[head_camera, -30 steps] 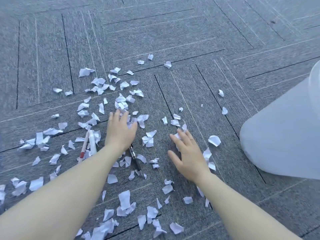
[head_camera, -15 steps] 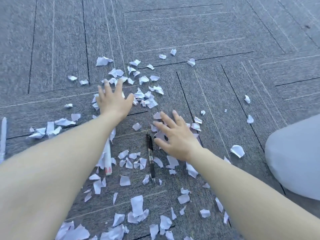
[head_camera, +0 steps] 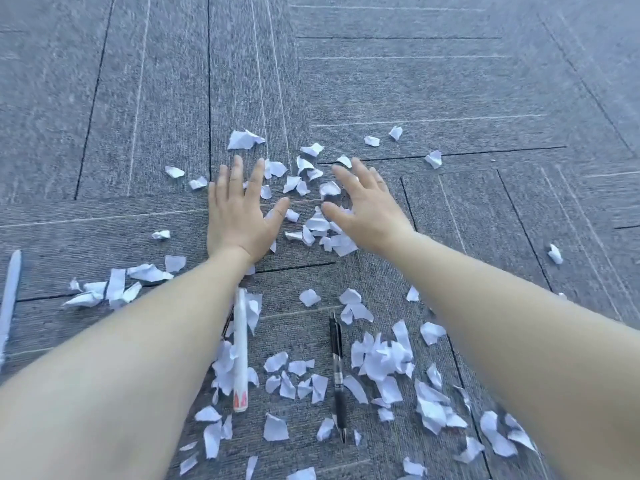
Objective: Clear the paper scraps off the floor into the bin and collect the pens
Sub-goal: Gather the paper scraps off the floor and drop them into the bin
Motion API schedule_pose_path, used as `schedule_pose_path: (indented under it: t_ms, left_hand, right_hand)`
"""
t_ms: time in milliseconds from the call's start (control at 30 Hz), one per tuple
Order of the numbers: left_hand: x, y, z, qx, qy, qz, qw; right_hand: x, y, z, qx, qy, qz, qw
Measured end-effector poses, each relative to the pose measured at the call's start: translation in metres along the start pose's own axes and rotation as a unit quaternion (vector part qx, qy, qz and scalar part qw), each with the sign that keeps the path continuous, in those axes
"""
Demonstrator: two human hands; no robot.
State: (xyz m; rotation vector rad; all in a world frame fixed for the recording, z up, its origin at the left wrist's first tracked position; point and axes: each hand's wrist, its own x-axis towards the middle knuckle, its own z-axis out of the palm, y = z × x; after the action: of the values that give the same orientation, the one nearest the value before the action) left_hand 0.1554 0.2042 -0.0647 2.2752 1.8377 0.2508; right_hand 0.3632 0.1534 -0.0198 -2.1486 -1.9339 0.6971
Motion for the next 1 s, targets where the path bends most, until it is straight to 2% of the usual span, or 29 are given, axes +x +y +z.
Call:
schedule_pose_path:
  t_ms: [200, 300, 367, 467, 533, 600, 700, 800, 833, 867, 933, 1000]
  left_hand:
    - [-0.002, 0.002, -0.002, -0.032, 0.001, 0.004, 0.999]
    - [-0.001, 0.002, -0.004, -0.026, -0.015, 0.004, 1.000]
    - [0.000, 0.002, -0.007, -0.023, -0.025, 0.005, 0.999]
    - [0.002, 0.003, -0.009, -0.020, -0.029, 0.001, 0.999]
    - [0.001, 0.003, -0.010, -0.018, -0.030, -0.004, 0.999]
    - [0.002, 0.002, -0.011, -0.017, -0.033, -0.007, 0.999]
    - [0.001, 0.001, -0.011, -0.023, -0.044, -0.007, 0.999]
    - [0.003, 0.001, -0.013, -0.029, -0.048, -0.005, 0.998]
    - [0.004, 0.001, -0.012, -0.028, -0.047, -0.004, 0.998]
    - [0.004, 0.000, -0.012, -0.028, -0.045, -0.003, 0.999]
    - [0.004, -0.001, -0.011, -0.025, -0.044, -0.003, 0.999]
    - [0.003, 0.001, -0.010, -0.024, -0.042, -0.004, 0.999]
  right_hand:
    - [0.052, -0.018, 0.014, -0.005, -0.031, -0.006, 0.999]
    - [0.004, -0.027, 0.024, 0.060, -0.031, -0.097, 0.993]
    - [-0.027, -0.028, 0.027, 0.061, 0.017, -0.149, 0.987]
    - [0.024, -0.035, 0.009, 0.051, 0.083, -0.096, 0.991]
    - [0.081, -0.047, 0.000, 0.005, 0.038, -0.070, 0.997]
    - [0.113, -0.054, -0.001, -0.027, -0.028, -0.080, 0.996]
    - [0.075, -0.043, 0.013, -0.008, -0.050, -0.112, 0.992]
    - [-0.005, -0.028, 0.013, -0.002, 0.010, -0.211, 0.977]
    - [-0.012, -0.019, 0.008, -0.002, 0.046, -0.220, 0.974]
    - [-0.006, -0.008, 0.001, -0.005, 0.086, -0.196, 0.977]
    - [0.033, 0.013, -0.017, -0.049, 0.148, -0.072, 0.985]
    - [0.081, 0.035, -0.035, -0.102, 0.127, 0.047, 0.985]
